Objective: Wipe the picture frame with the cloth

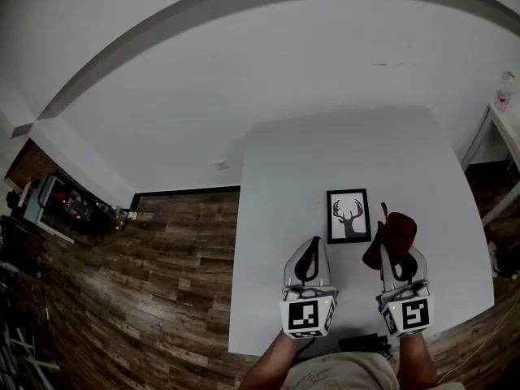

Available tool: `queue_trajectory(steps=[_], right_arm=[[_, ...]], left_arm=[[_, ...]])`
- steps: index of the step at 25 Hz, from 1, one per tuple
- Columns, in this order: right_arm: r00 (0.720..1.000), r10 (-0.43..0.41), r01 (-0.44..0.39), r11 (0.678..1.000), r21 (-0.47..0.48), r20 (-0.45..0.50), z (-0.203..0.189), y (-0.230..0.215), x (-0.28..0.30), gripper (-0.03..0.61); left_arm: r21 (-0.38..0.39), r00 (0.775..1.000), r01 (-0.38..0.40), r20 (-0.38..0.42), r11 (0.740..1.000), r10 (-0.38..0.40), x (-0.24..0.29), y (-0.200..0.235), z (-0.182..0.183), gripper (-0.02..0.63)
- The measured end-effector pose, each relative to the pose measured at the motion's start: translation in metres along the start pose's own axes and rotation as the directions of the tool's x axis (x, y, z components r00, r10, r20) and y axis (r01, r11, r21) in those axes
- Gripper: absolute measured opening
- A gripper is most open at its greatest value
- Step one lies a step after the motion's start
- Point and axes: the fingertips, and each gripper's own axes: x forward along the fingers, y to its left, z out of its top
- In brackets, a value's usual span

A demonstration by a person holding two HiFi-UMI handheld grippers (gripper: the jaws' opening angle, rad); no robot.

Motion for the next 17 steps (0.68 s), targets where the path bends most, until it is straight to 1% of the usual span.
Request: queue_trajectory(steps=[9, 17], right_arm=[[1.0, -0.015, 0.015, 1.0, -0.005, -0.004, -0.0023, -0.0034, -0.0037, 0.104], [1.0, -0.028, 0.028, 0.999, 0.018, -0.011, -0.0055, -0.0063, -0.0048, 0.103]], left_arm=[[0.003, 1.0, -0.01, 0.0, 1.0, 0.01, -0.0044, 0.0026, -0.0003, 0.0], [0.005, 1.0, -0.011, 0.005, 1.0, 0.011, -0.0072, 0.0028, 0.0038, 0.0]])
